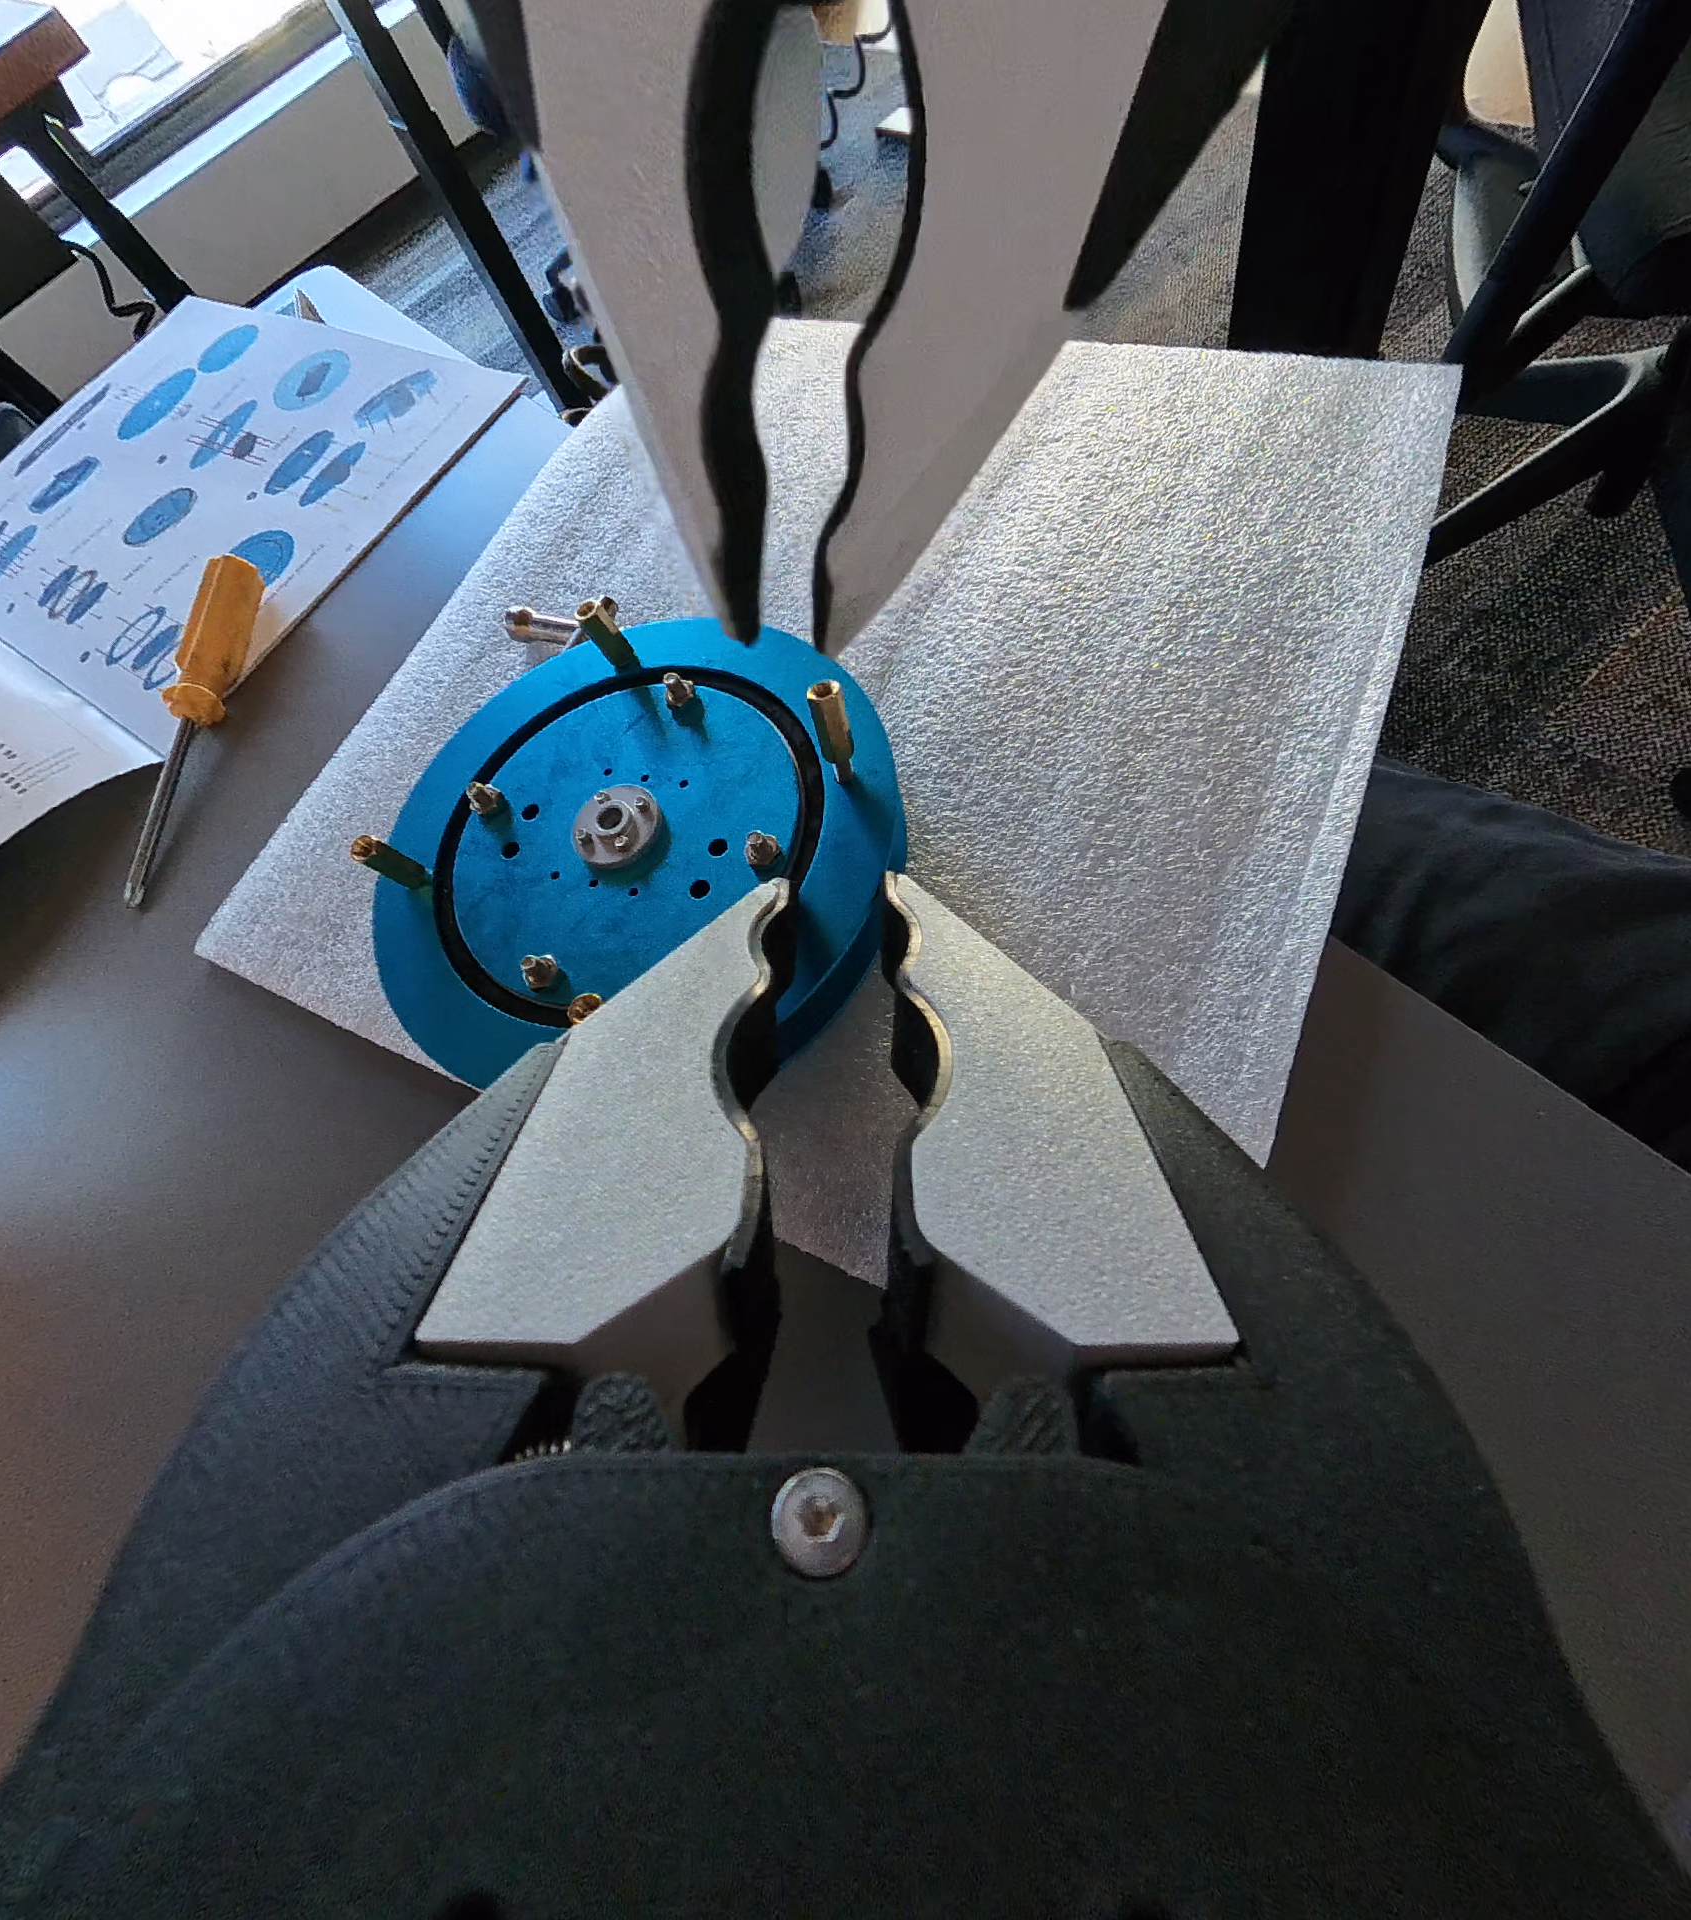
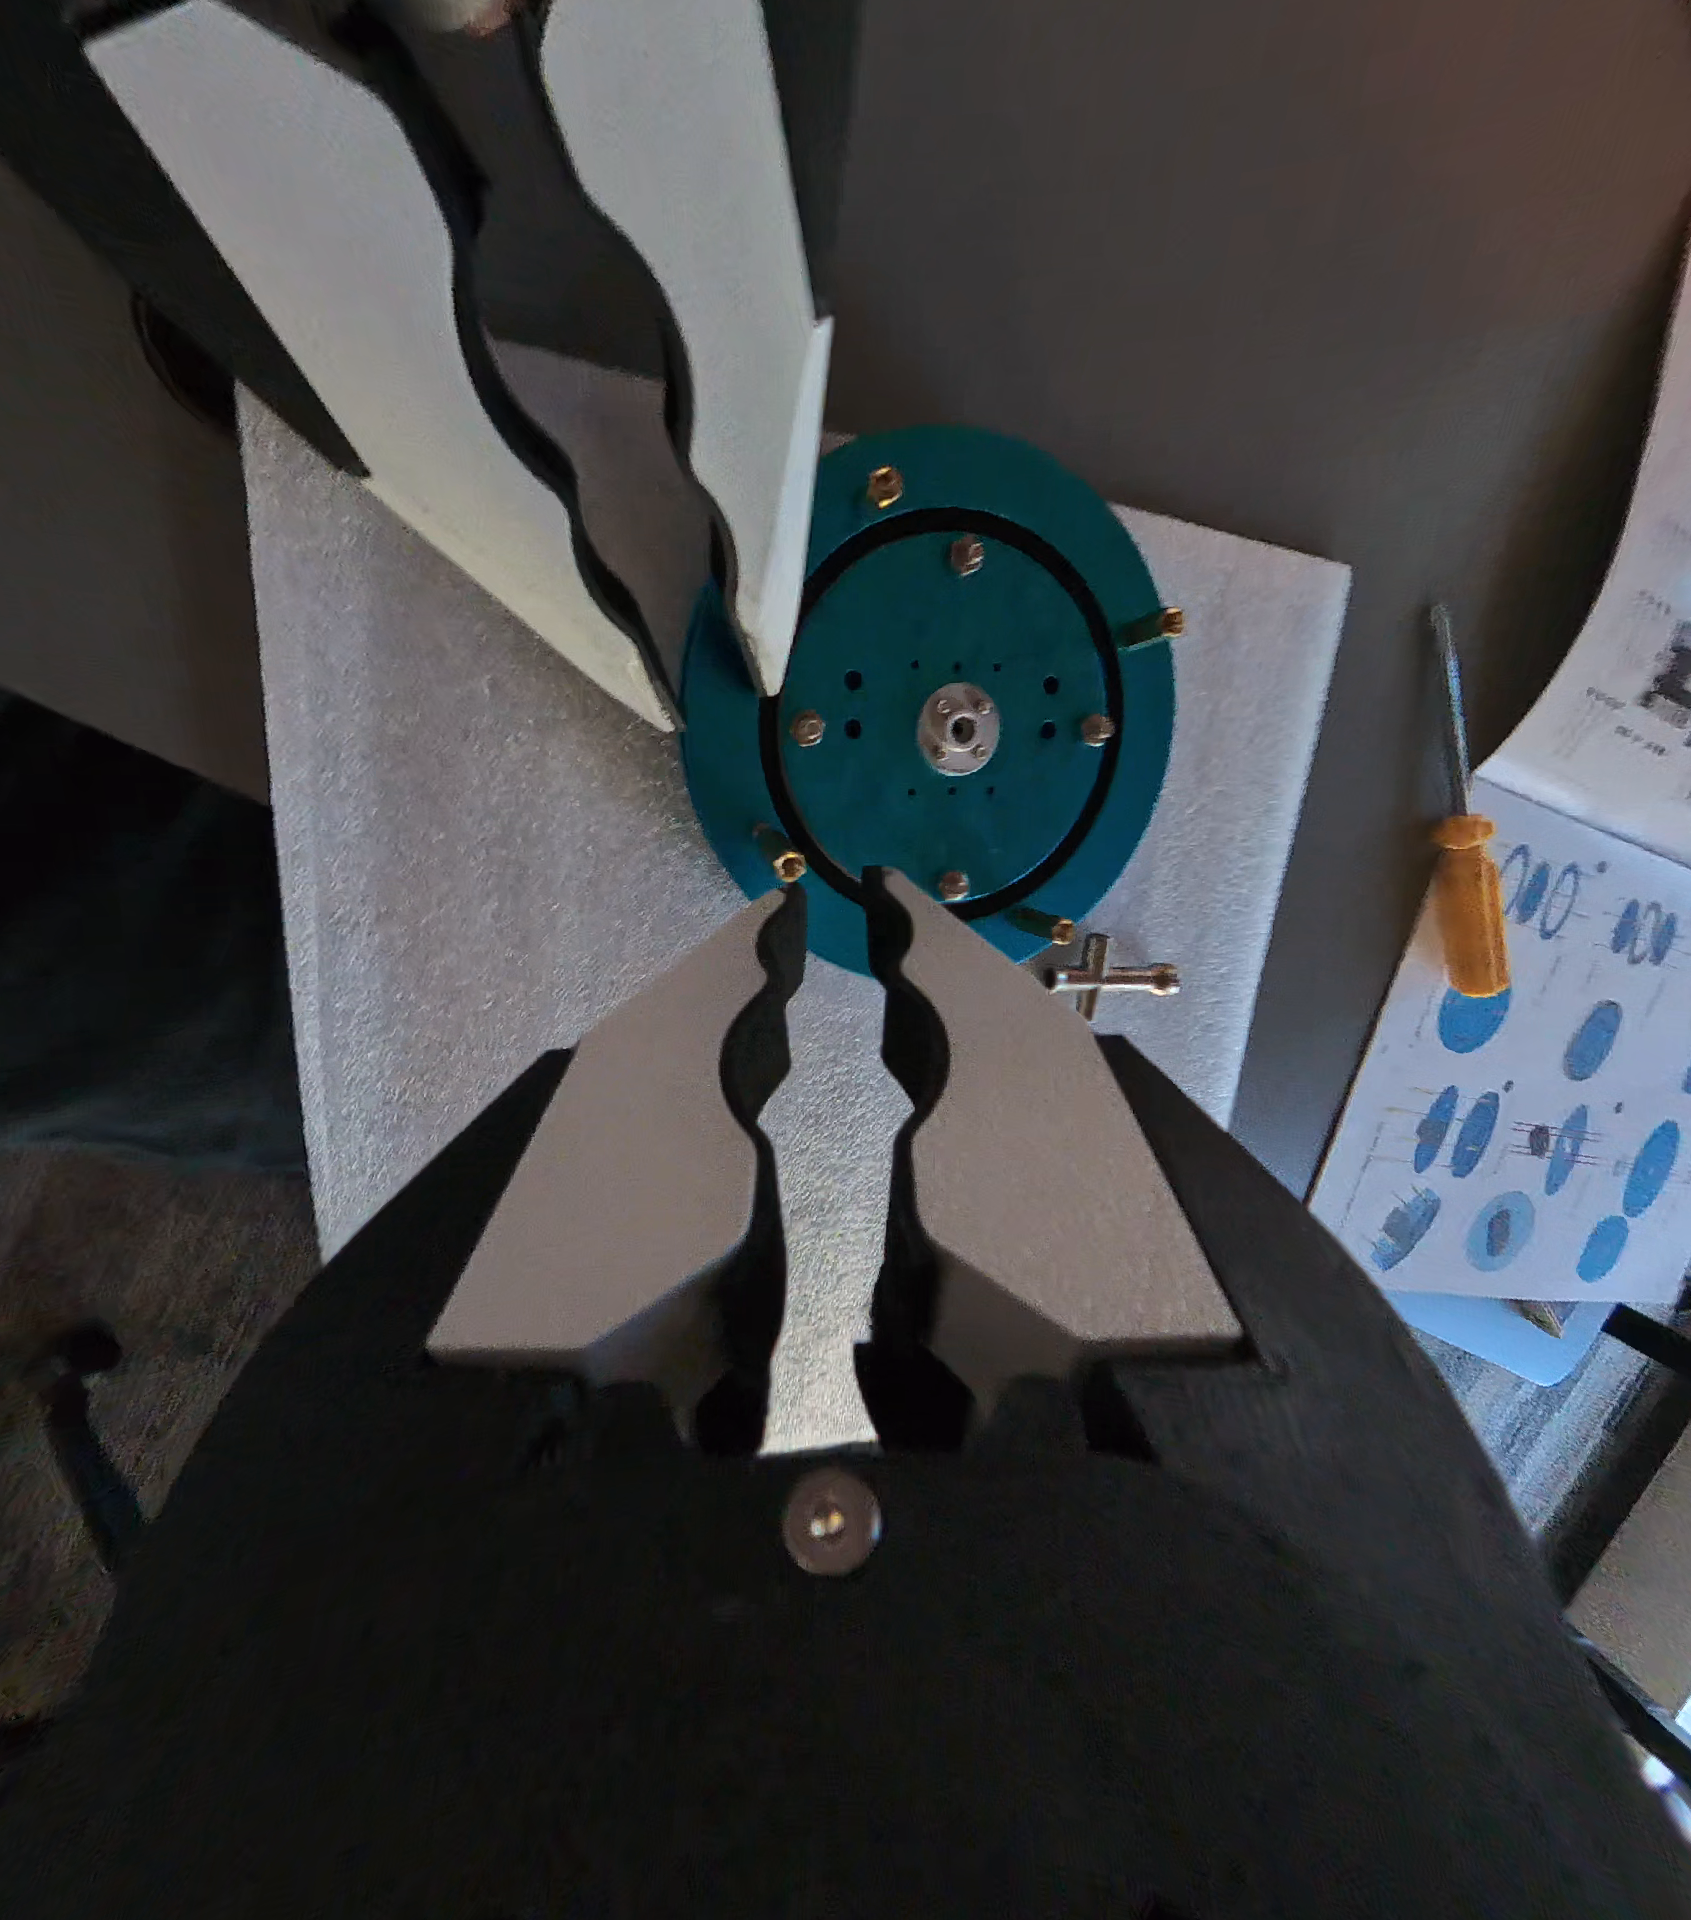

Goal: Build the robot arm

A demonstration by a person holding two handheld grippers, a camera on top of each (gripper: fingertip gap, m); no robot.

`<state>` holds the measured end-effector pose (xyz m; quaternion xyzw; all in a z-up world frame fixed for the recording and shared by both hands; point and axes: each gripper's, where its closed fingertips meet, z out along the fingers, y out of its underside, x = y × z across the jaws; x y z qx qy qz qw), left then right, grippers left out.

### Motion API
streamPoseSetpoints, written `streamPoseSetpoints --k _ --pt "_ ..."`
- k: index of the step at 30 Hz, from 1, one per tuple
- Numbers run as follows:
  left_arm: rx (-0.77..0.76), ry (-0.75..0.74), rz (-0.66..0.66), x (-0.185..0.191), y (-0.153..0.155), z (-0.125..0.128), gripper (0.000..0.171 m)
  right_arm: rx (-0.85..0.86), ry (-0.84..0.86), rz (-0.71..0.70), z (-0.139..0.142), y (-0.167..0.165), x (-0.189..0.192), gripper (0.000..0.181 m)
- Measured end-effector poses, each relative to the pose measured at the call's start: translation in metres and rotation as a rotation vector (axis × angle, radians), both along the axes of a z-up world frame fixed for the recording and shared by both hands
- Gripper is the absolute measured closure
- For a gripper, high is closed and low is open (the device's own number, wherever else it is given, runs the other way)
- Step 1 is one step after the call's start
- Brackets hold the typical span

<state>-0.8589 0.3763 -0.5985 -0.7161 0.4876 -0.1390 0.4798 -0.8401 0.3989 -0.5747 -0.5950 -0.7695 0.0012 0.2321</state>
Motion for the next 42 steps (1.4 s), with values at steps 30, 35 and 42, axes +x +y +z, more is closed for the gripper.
streamPoseSetpoints --k 30,35,42 --pt "0.024 0.019 0.001 0.0 -0.001 -0.001 0.16 -0.623 0.173 -0.894 -0.019 -0.008 -0.001 0.176" --pt "0.007 0.011 -0.005 0.0 -0.001 -0.001 0.16 -0.535 0.243 -0.487 -0.003 -0.008 -0.006 0.17" --pt "0.019 0.017 -0.004 0.0 -0.002 -0.001 0.16 -0.109 0.156 -0.038 -0.006 -0.006 -0.004 0.171"
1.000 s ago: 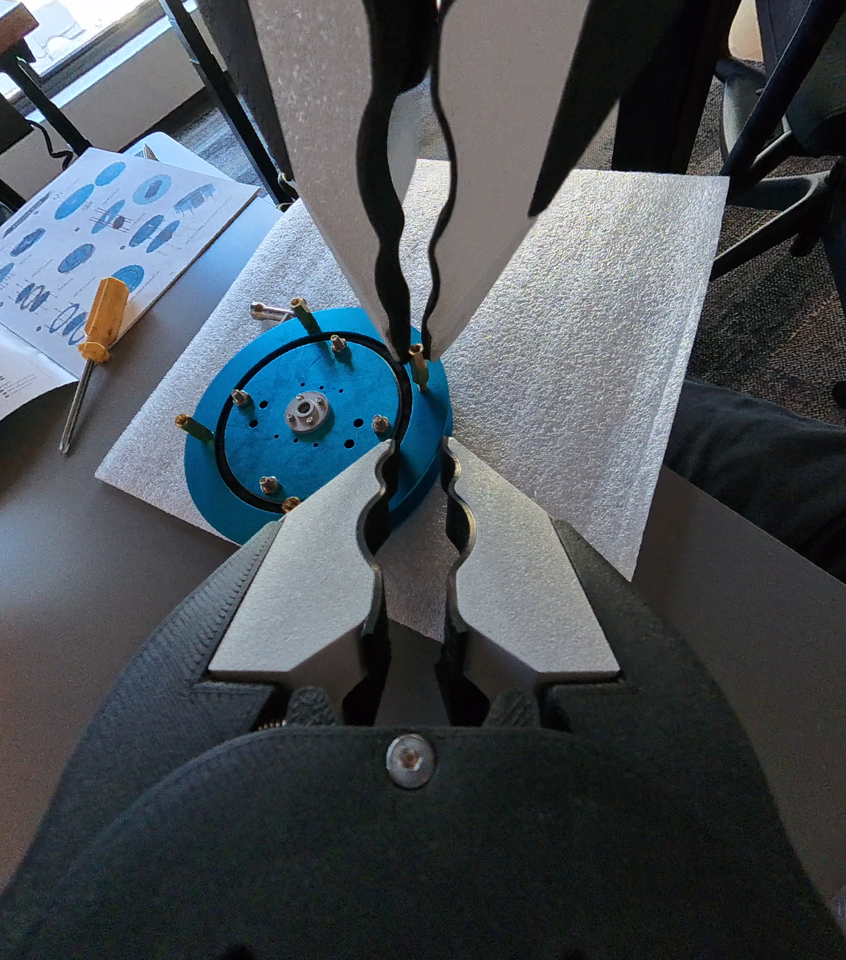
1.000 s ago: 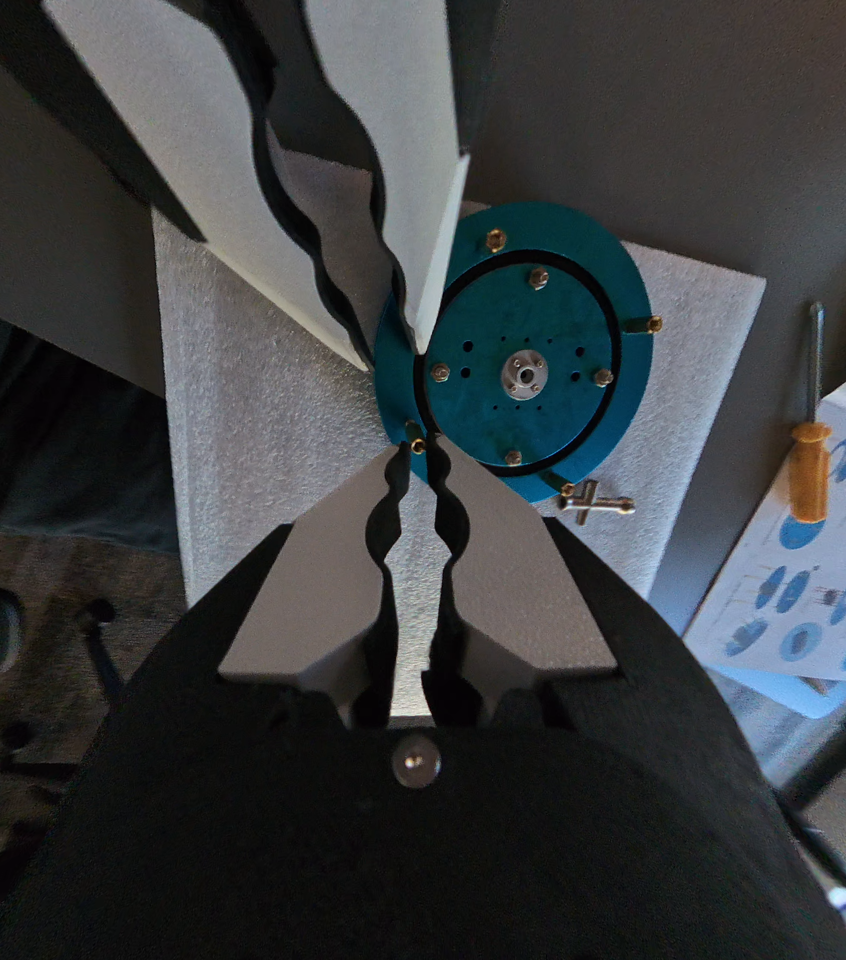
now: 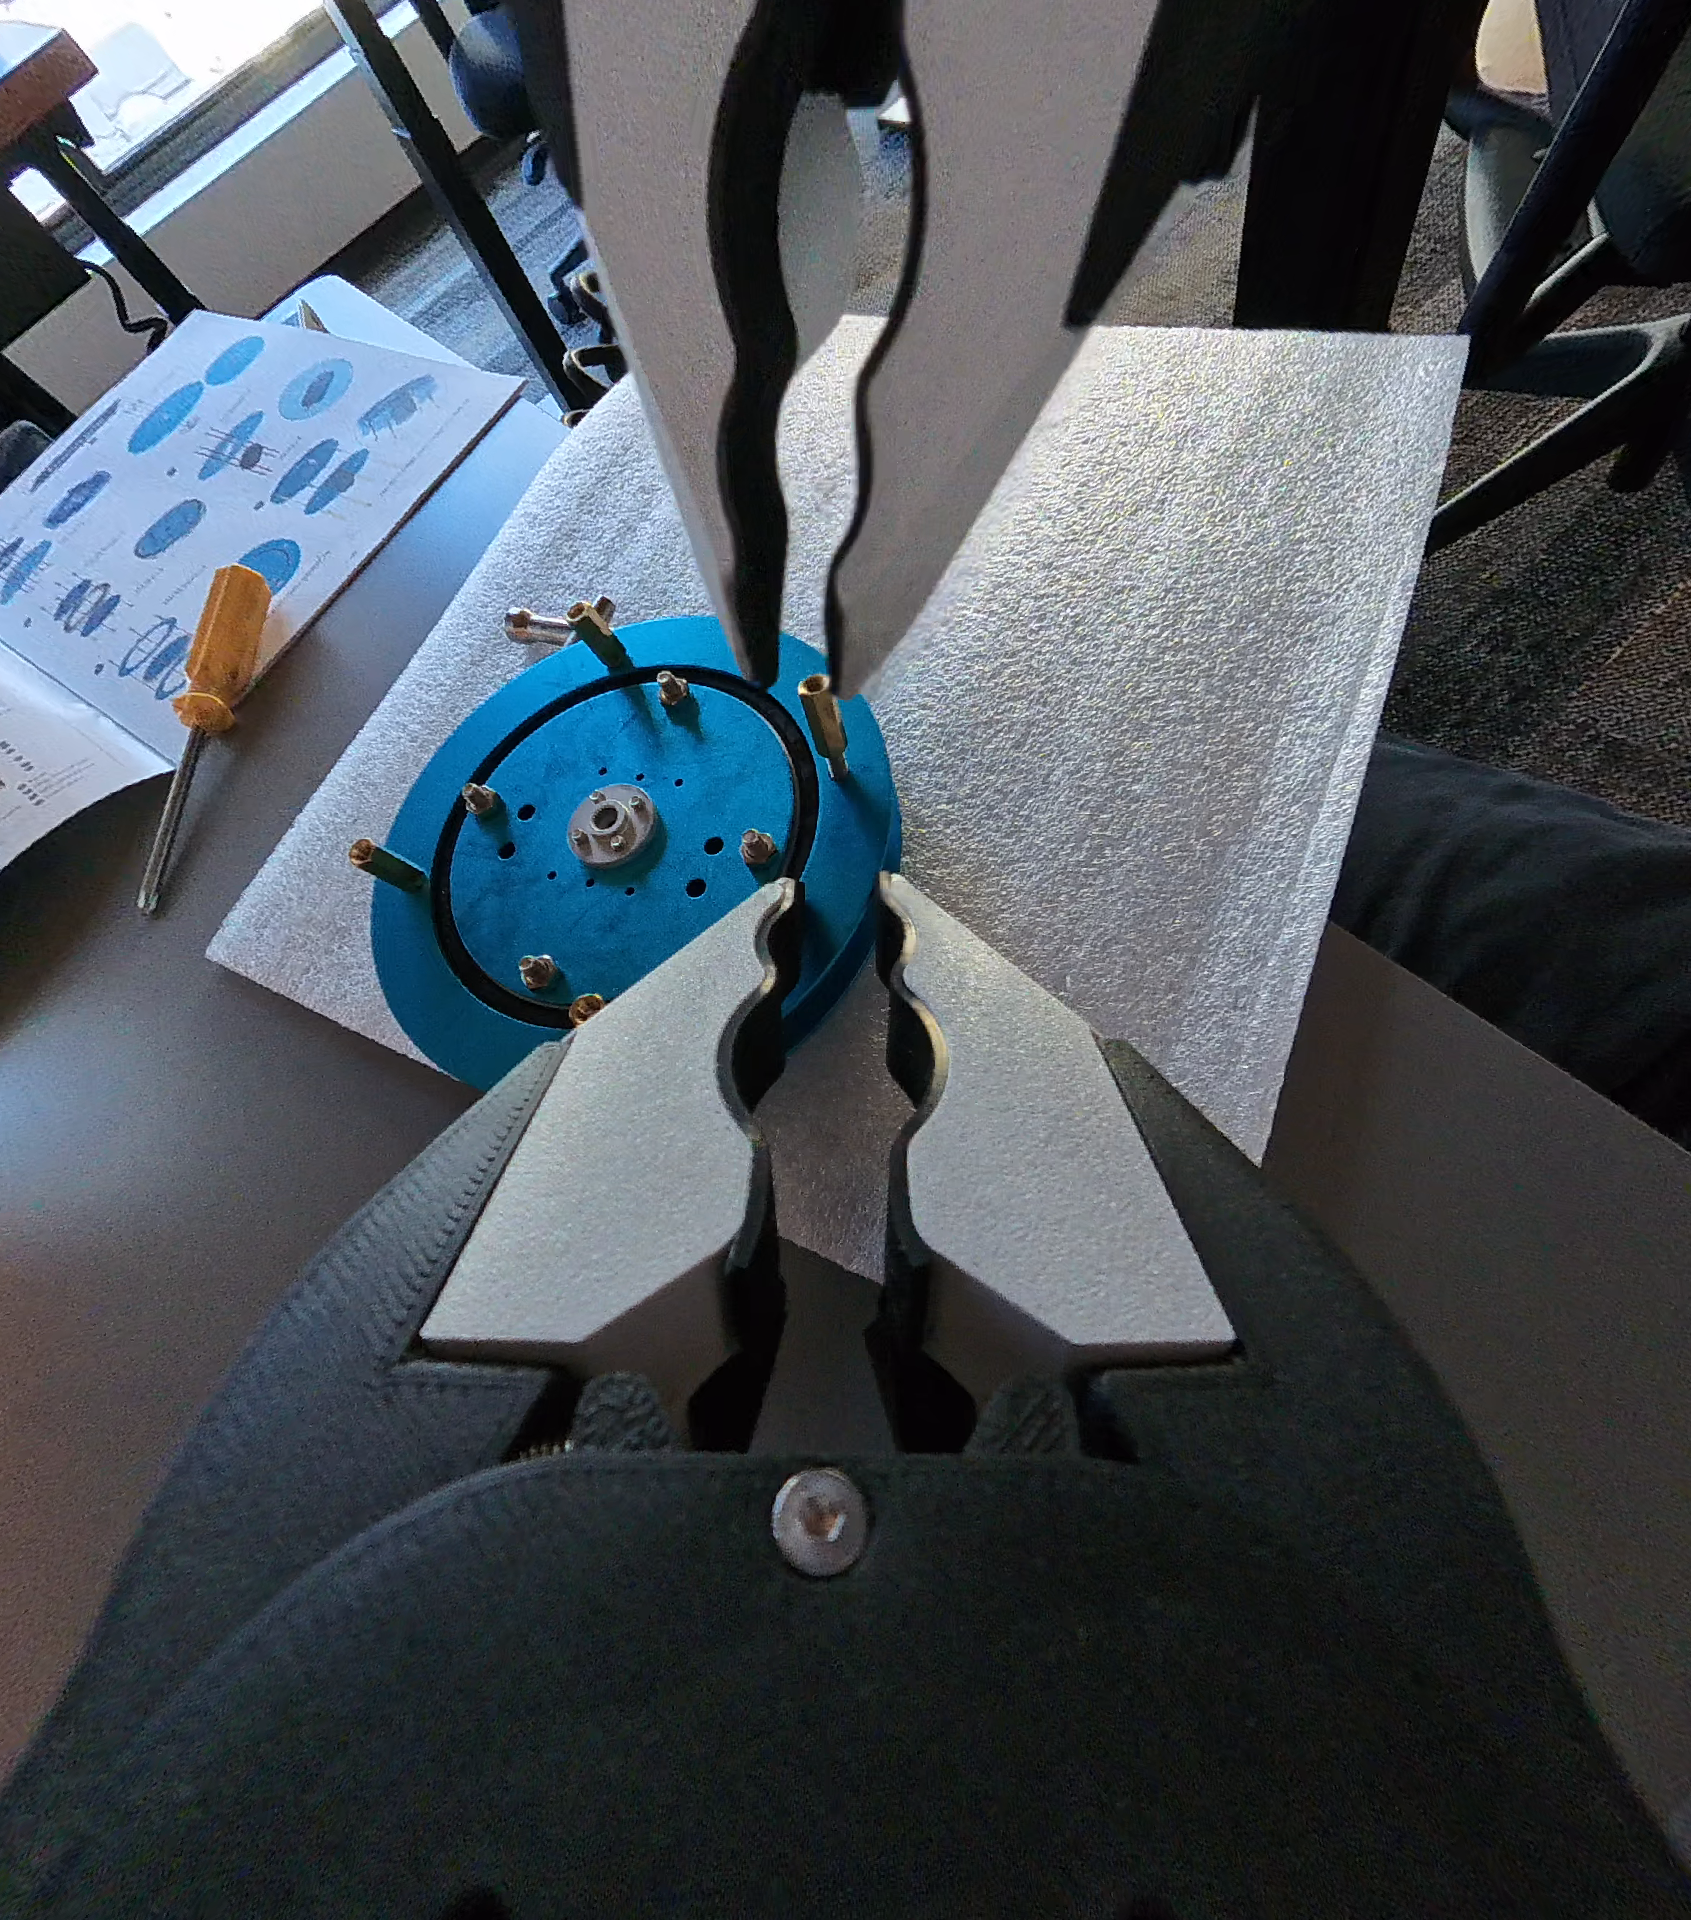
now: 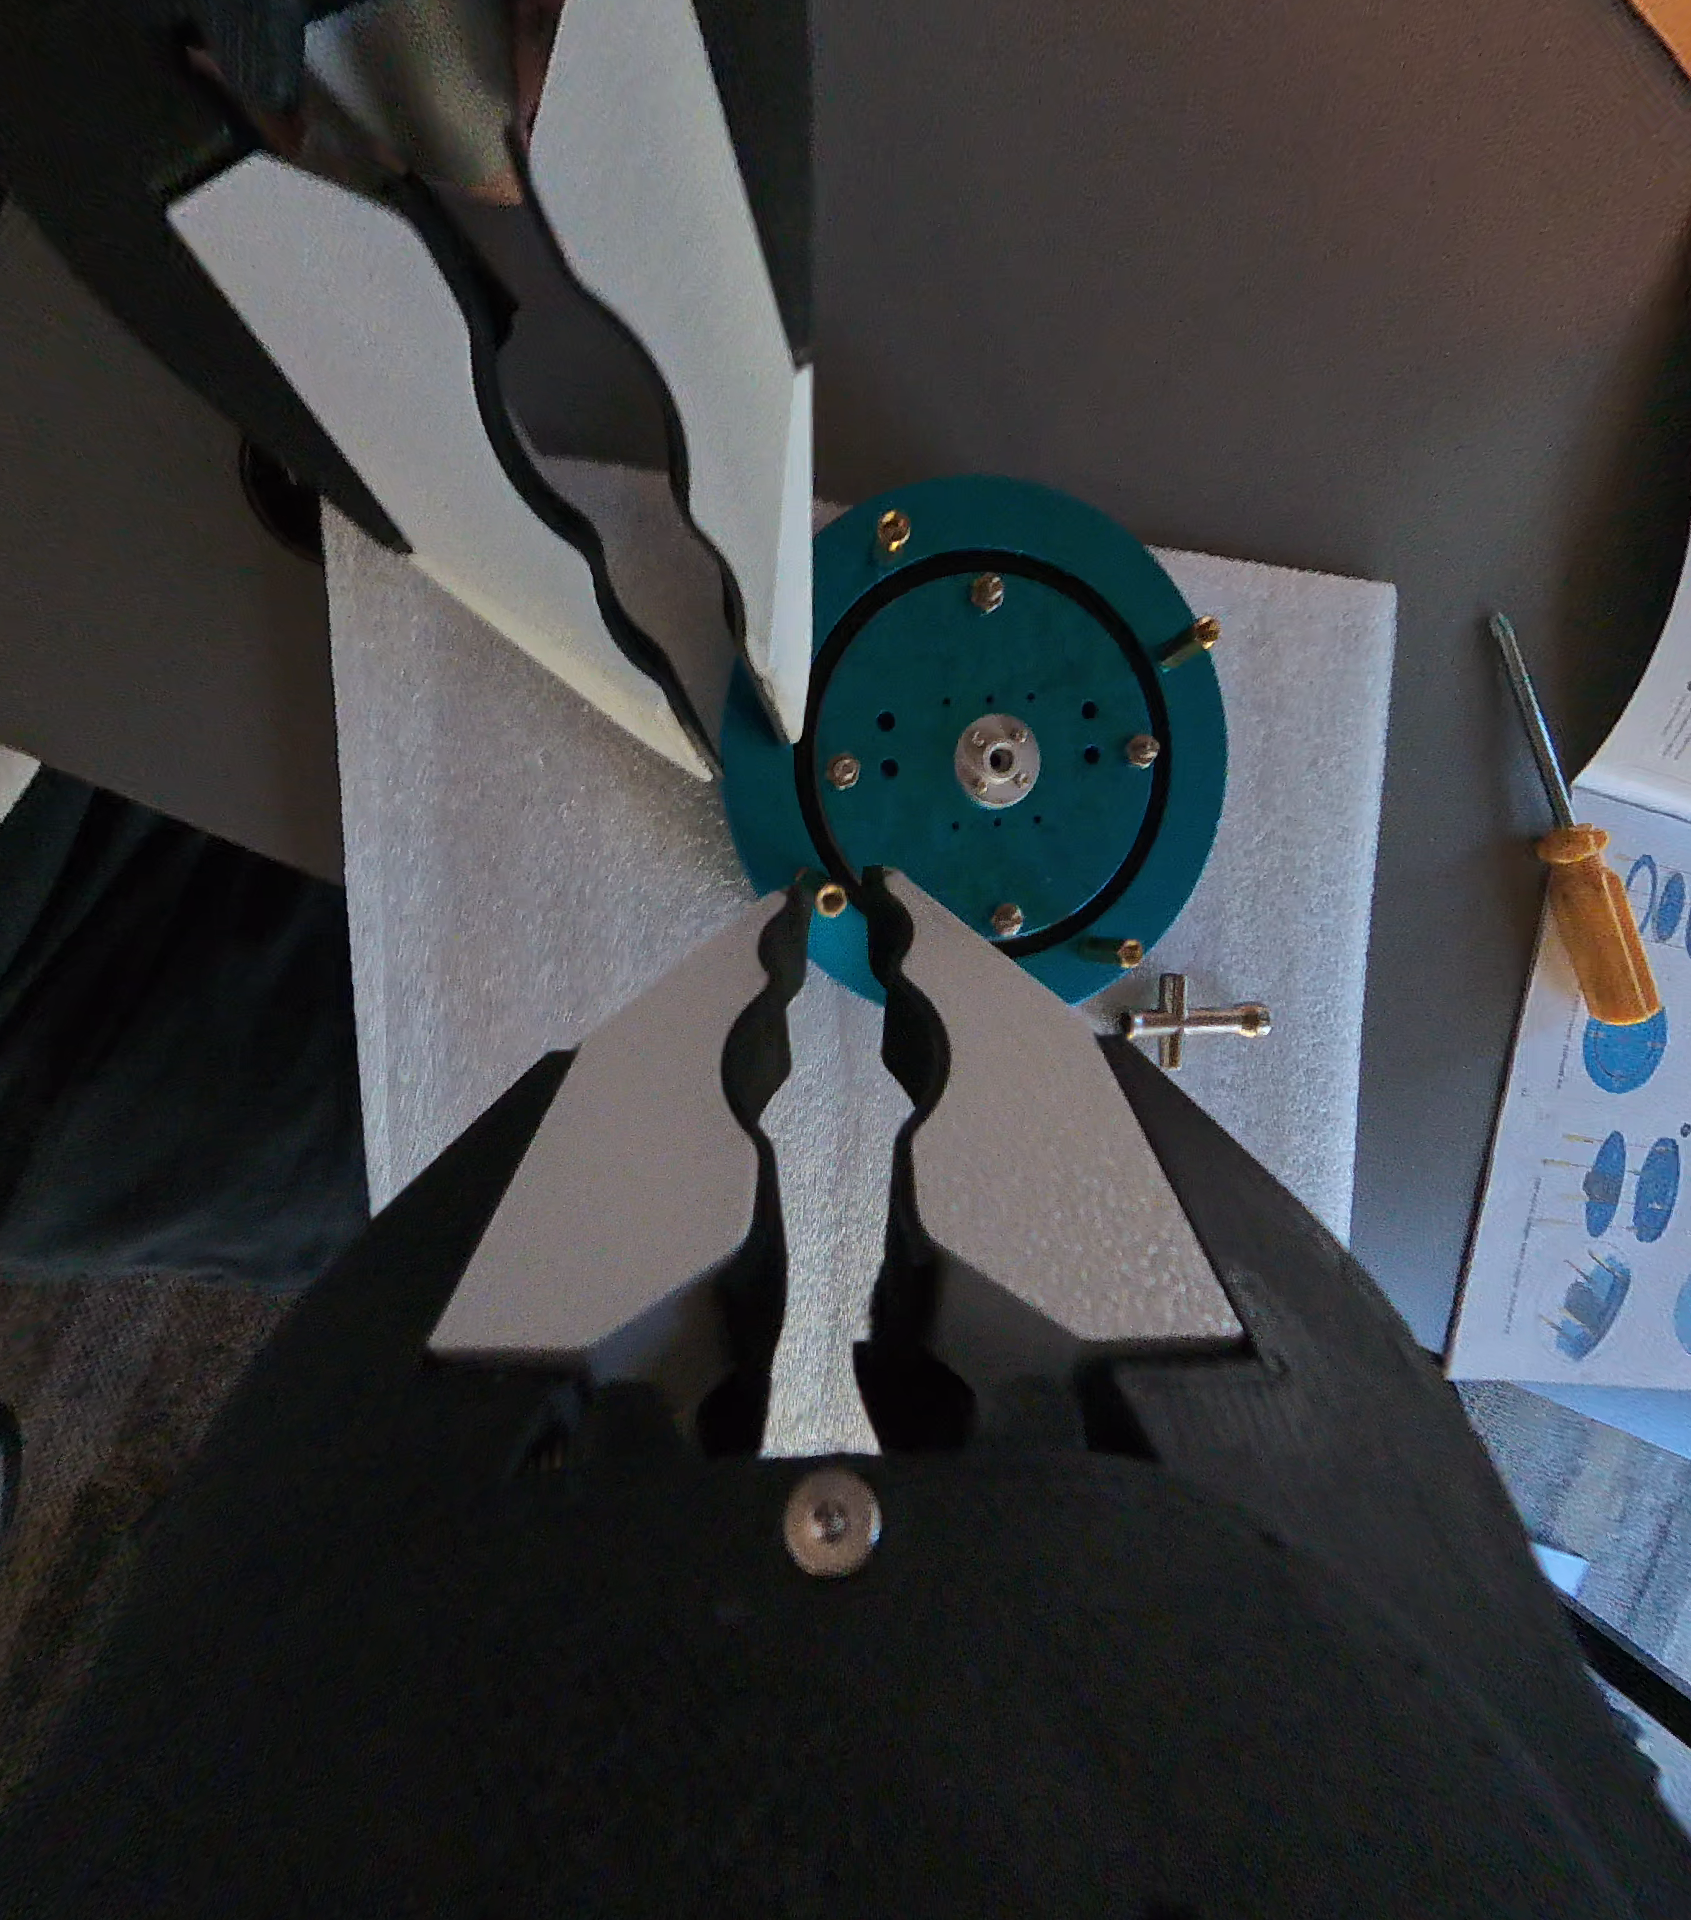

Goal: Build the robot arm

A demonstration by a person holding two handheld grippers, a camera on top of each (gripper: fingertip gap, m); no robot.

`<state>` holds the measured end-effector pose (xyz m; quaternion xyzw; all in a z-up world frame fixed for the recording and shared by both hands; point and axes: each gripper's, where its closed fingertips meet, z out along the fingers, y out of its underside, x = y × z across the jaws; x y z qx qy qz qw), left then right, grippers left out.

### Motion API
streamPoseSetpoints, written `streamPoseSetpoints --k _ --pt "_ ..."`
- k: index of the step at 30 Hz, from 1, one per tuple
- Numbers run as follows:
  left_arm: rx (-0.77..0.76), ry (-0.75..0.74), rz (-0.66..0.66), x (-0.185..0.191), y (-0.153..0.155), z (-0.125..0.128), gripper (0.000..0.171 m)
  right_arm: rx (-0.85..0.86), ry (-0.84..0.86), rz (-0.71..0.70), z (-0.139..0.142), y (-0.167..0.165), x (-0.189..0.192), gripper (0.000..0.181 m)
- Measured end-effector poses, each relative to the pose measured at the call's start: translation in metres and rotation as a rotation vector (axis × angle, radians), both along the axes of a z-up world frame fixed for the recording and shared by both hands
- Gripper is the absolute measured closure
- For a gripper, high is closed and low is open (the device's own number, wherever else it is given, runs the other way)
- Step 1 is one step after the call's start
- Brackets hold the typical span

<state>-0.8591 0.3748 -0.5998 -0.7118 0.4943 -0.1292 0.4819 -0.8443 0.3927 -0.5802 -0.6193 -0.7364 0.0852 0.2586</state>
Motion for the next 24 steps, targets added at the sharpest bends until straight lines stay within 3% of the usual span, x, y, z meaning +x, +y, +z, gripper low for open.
streamPoseSetpoints --k 10,15,18,24 --pt "-0.006 -0.002 -0.005 0.0 0.0 0.0 0.161 -0.052 -0.069 -0.003 -0.01 -0.003 0.002 0.168" --pt "-0.005 0.001 -0.007 0.0 -0.001 -0.001 0.161 -0.103 -0.063 -0.053 -0.011 -0.002 0.003 0.176" --pt "-0.006 -0.001 -0.006 0.0 -0.001 0.0 0.162 -0.205 -0.051 -0.173 -0.013 -0.002 0.002 0.176" --pt "0.001 0.008 -0.008 0.001 -0.001 -0.001 0.162 -0.363 -0.032 -0.635 -0.015 -0.003 0.006 0.176"
